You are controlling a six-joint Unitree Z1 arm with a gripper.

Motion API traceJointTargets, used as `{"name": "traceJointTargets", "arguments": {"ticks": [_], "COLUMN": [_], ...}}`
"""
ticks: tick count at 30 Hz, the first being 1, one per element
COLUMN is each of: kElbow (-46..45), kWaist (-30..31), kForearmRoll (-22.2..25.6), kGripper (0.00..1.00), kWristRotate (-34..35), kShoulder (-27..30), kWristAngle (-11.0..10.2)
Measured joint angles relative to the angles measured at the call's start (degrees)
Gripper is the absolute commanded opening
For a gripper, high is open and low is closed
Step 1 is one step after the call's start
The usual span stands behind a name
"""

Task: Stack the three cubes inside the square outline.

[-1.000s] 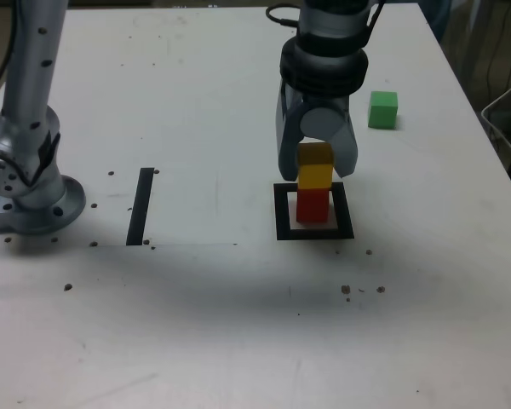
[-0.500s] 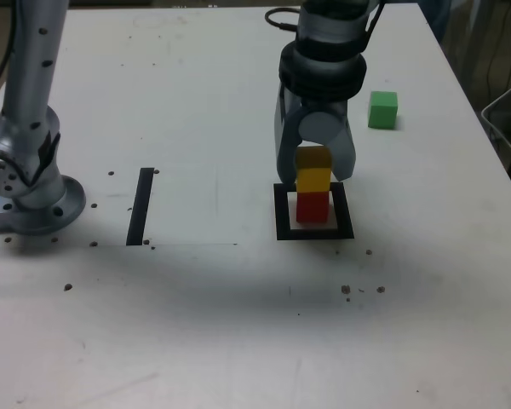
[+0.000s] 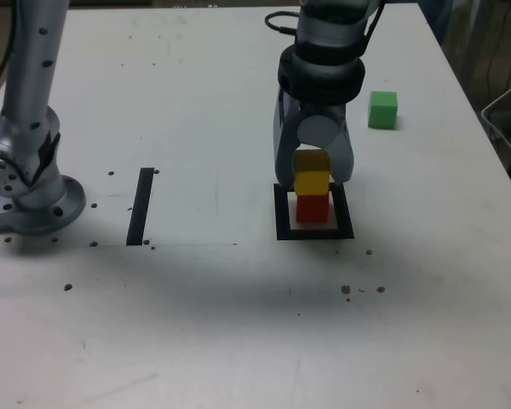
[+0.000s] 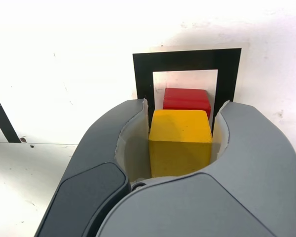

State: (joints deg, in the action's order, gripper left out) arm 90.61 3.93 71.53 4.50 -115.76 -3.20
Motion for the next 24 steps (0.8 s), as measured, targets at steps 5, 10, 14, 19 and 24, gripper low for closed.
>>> {"name": "traceJointTargets", "arguments": {"ticks": [5, 10, 14, 19, 24], "kElbow": [-0.18, -0.23, -0.23, -0.24, -0.32], "kWaist": [0.00, 0.00, 0.00, 0.00, 0.00], "kForearmRoll": [0.00, 0.00, 0.00, -0.26, -0.47], "kGripper": [0.26, 0.36, 0.57, 0.90, 0.99], "kWristRotate": [0.00, 0.00, 0.00, 0.00, 0.00], "kShoulder": [-0.02, -0.05, -0.05, -0.05, -0.05], "kWristAngle": [0.37, 0.41, 0.41, 0.25, -0.24]}}
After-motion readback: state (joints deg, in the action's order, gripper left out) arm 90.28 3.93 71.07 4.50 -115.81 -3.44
